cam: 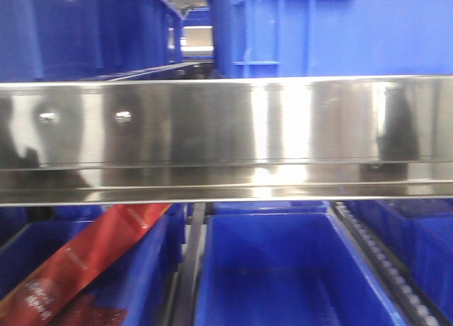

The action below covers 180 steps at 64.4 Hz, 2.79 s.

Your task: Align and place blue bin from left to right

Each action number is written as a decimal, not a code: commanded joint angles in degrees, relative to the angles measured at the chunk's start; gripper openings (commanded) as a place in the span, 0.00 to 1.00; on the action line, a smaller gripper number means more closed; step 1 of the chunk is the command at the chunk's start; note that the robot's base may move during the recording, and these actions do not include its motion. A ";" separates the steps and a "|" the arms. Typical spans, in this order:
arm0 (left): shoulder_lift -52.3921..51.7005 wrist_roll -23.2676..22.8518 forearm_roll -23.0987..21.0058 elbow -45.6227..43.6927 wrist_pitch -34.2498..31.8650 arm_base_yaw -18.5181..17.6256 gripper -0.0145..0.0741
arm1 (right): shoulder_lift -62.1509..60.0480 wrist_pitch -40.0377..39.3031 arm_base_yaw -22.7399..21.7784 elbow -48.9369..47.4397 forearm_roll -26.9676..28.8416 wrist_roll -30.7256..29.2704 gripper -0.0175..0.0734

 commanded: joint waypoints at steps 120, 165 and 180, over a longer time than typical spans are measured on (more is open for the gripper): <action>0.14 0.09 0.26 -0.06 -1.16 0.20 0.17 | -20.89 -5.20 -22.84 30.27 3.98 2.40 0.11; 0.14 0.09 0.26 -0.06 -1.16 0.20 0.17 | -20.89 -5.44 -22.84 30.27 3.31 5.10 0.11; 0.14 0.09 0.26 -0.06 -1.16 0.20 0.17 | -20.89 -5.44 -22.84 30.27 3.31 5.10 0.11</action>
